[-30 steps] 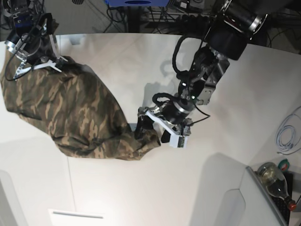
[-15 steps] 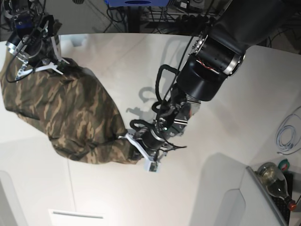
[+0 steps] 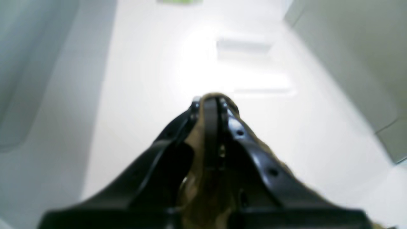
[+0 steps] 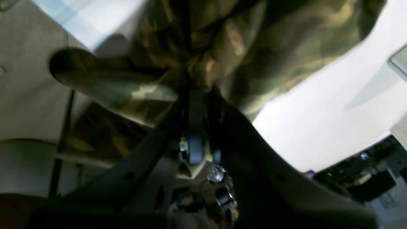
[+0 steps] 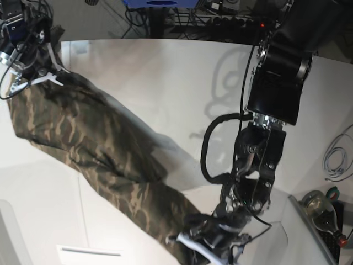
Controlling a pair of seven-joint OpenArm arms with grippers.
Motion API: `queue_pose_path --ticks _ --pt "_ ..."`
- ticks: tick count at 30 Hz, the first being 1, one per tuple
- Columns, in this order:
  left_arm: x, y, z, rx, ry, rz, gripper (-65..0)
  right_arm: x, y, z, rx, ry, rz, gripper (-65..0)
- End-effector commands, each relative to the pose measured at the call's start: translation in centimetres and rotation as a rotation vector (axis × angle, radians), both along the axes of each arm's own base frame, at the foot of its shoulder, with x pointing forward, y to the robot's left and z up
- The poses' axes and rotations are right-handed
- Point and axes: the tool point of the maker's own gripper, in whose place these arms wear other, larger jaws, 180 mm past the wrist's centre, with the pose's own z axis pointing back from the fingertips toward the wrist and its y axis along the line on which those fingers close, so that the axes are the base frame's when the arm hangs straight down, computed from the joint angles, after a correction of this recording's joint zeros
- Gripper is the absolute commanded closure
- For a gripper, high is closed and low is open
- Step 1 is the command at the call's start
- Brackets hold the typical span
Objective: Layout the t-shirt on the table in an organized manner, then fold the t-shirt properly
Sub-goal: 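Stretch the shirt by pulling the left gripper away from the right gripper, then lower the stretched shirt with the left gripper and open it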
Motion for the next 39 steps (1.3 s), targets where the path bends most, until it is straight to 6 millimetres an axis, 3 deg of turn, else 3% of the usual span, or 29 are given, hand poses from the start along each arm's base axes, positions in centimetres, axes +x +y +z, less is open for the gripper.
queue_pose_path --ticks 1,6,12,15,18,22,27,30,34,39 --pt "0.9 -0.1 4.2 -0.017 -0.106 0.004 0.0 0.1 -1.0 0.8 -0.041 -0.008 0.015 -0.2" --pt "2.5 -3.6 8.3 -0.081 -0.158 -0.032 0.0 0.1 -2.1 1.4 -0.064 -0.011 0.055 -0.2" --pt "5.3 -7.9 10.5 -0.111 -0.213 -0.030 0.0 1.5 -2.3 1.9 -0.056 -0.049 0.068 -0.2" --pt "7.0 -8.1 8.6 -0.006 -0.261 0.006 0.0 2.4 -2.2 2.2 -0.053 -0.072 0.063 -0.2" --pt "7.6 -10.5 4.4 0.123 -0.282 -0.038 0.0 3.2 -1.2 2.2 -0.022 -0.099 0.046 -0.2" --pt "7.8 -9.7 0.1 0.214 -0.308 -0.009 -1.2 4.1 -0.1 2.2 0.008 -0.123 0.031 -0.2" --pt "7.5 -9.1 -2.0 0.214 -0.273 0.010 -37.8 4.2 1.2 1.8 0.047 -0.132 0.013 -0.2" --pt "7.5 -9.0 -2.1 0.211 -0.271 0.013 -49.2 4.5 1.8 1.8 0.065 -0.143 0.002 -0.2" --pt "7.8 -8.0 -1.9 0.171 -0.258 0.055 -53.2 4.4 3.0 1.4 0.103 -0.145 -0.015 -0.2" --pt "9.1 -3.1 -1.3 -0.028 -0.198 0.245 -53.2 4.3 4.2 1.1 0.136 -0.146 -0.030 -0.2"
